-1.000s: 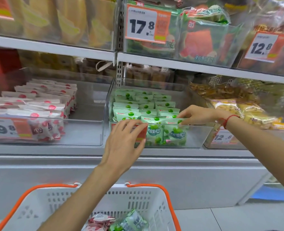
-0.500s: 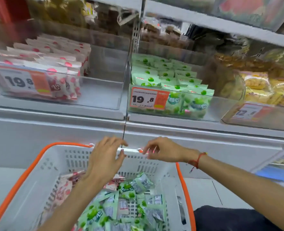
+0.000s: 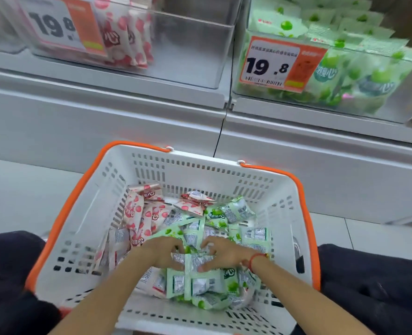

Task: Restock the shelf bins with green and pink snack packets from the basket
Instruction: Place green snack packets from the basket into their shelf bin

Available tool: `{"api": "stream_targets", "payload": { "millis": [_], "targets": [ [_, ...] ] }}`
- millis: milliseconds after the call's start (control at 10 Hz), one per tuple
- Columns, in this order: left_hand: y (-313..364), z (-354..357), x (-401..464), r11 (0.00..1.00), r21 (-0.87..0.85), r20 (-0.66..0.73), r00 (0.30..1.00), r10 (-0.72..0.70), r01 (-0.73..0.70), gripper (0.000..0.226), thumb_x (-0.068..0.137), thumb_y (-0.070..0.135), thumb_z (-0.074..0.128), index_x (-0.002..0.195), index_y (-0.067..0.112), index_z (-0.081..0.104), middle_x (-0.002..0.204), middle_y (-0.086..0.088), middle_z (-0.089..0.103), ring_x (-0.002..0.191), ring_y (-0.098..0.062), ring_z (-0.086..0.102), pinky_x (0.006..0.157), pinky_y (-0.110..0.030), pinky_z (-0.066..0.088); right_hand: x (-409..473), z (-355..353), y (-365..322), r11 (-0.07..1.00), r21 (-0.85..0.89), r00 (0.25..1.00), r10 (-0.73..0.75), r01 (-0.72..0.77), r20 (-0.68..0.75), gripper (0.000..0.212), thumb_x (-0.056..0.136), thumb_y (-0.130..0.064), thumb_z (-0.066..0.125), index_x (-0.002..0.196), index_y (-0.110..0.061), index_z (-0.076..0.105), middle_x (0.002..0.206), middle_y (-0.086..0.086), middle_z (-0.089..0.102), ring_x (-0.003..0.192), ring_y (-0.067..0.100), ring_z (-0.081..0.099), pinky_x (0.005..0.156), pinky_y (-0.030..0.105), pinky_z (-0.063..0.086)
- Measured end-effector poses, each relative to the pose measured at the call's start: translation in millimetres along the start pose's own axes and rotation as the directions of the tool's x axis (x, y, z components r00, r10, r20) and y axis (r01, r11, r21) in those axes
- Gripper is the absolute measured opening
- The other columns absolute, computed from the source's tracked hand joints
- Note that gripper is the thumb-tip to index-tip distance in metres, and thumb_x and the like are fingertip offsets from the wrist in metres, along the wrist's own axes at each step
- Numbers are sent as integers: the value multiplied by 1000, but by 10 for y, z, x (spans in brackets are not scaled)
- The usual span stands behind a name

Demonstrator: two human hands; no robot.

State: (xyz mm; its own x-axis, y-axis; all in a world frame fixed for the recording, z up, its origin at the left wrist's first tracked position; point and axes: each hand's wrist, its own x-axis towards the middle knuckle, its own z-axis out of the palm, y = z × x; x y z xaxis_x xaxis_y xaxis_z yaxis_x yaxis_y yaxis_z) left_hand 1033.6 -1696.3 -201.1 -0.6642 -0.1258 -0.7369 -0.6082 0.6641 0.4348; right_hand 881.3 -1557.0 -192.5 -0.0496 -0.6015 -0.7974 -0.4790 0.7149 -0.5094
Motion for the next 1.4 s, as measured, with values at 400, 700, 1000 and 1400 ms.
{"api": "stream_targets", "payload": {
  "millis": [400,700,1000,1400],
  "targets": [
    [673,-831,-306,802,-363,-501,825,262,-475,78,67,29,85,133,41,45,138,21,36,127,-2,38,104,-26,37,-594,-979,-186,865,483,990,-114,140,-83,33,90,-44,56,91,-12,65,69,1,63,62,8,59,55,18,48],
    [1464,-1671,-752,779,-320,-669,711,217,-539,61,70,57,72,61,-2,57,53,0,47,52,-12,41,54,-25,27,-2474,-1675,-1097,795,492,935,-290,354,-203,48,43,-31,93,74,0,76,87,8,75,84,4,70,67,18,50],
    [2101,-1834,-1099,572,-484,-723,671,166,-663,35,67,40,77,96,24,71,91,7,75,87,-8,69,75,-22,54,-2521,-2075,-833,879,159,737,-263,449,-622,37,81,-42,70,109,-16,69,105,0,73,102,15,67,98,39,50],
    [2809,-2885,-1450,809,262,-892,188,412,-526,5,87,35,67,91,33,65,93,19,70,92,-1,64,80,-29,49,-2955,-2717,-853,724,-68,251,-324,686,-912,43,76,-35,74,117,-32,61,110,-7,67,99,4,64,82,20,49]
  ]
}}
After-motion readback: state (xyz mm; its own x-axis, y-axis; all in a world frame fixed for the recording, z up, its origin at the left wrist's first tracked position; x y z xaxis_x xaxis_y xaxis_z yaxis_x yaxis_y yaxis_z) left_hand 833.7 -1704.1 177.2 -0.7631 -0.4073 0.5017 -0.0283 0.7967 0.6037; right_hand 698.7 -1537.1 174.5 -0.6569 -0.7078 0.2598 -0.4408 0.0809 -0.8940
